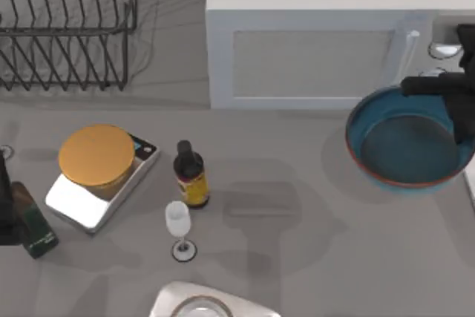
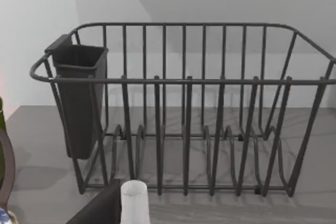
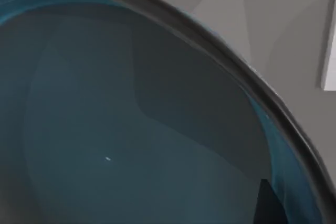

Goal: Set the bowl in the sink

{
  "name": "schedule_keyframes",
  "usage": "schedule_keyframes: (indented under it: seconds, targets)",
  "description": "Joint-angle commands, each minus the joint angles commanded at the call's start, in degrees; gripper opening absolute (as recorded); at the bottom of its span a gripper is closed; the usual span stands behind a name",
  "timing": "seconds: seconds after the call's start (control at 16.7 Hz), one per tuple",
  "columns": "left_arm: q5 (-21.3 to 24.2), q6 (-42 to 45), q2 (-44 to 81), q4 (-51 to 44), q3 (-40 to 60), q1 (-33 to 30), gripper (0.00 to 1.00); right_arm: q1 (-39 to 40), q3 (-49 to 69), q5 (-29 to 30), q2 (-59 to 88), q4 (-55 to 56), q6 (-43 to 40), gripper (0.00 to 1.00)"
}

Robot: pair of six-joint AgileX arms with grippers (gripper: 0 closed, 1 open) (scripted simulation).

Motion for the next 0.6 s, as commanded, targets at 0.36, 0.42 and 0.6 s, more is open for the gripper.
schedule_keyframes:
  seconds: [0.36, 0.42, 0.6]
  targets:
    - [0.0, 0.0, 0.0, 0.0, 0.0, 0.0, 1.0, -0.3, 3.9, 0.5, -0.5, -3.9, -0.1, 0.0]
    - [0.0, 0.0, 0.0, 0.0, 0.0, 0.0, 1.0, -0.3, 3.8, 0.4, -0.4, -3.7, 0.0, 0.0]
    - [0.0, 0.0, 0.0, 0.0, 0.0, 0.0, 1.0, -1.1, 2.4, 0.1, 0.3, -2.3, -0.4, 0.0]
